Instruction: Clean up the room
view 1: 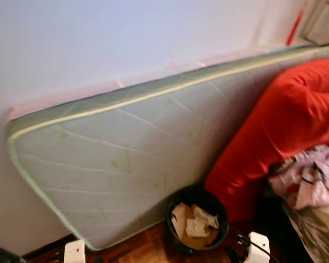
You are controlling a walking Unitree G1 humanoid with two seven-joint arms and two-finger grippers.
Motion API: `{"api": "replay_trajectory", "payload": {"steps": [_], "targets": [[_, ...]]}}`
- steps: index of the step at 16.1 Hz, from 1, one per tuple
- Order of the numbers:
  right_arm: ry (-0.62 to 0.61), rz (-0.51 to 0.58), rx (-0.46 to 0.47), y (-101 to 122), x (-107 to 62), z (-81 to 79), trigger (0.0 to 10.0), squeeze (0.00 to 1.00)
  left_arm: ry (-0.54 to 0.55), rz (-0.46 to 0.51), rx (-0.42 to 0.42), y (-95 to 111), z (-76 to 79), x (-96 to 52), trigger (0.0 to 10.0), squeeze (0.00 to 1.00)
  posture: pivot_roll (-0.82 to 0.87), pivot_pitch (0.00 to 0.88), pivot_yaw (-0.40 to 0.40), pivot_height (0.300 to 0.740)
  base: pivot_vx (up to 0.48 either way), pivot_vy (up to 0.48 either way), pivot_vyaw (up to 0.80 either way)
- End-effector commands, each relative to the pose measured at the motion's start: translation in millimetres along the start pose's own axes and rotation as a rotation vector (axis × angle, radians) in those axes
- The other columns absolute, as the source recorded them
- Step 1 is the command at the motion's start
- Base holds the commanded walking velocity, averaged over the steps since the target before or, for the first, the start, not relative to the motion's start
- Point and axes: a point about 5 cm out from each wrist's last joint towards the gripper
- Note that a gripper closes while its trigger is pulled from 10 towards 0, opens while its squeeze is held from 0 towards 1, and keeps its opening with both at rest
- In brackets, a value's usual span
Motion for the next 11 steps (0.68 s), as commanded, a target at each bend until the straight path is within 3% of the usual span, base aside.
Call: {"api": "replay_trajectory", "payload": {"steps": [1, 3, 11], "targets": [[-0.012, -0.002, 0.019, -0.6, -0.4, 2.0, 10.0, 0.00, -0.004, -0.015, 0.013, -2.2, 1.2, -0.2, 10.0, 0.00, 0.14, 0.000, -0.052, 0.740, 0.000, -0.398, -0.79], [-0.012, -0.001, 0.022, -0.3, -0.2, 1.6, 10.0, 0.00, -0.006, -0.011, 0.013, -1.7, 1.2, -0.1, 10.0, 0.00, 0.13, 0.000, -0.049, 0.740, 0.000, -0.364, -0.78], [0.000, 0.018, 0.035, 2.0, 0.6, -1.6, 10.0, 0.00, -0.003, 0.007, 0.010, 3.4, 0.7, 1.0, 10.0, 0.00, 0.13, 0.000, -0.045, 0.740, 0.000, -0.318, 0.00]]}}
Point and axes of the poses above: a point about 5 cm out from each wrist's last joint towards the gripper, its own x axis pointing out of the wrist towards the gripper, its own y axis along the axis of the wrist's last joint, z = x × y, and after that the axes turned 12 degrees about x, right-handed
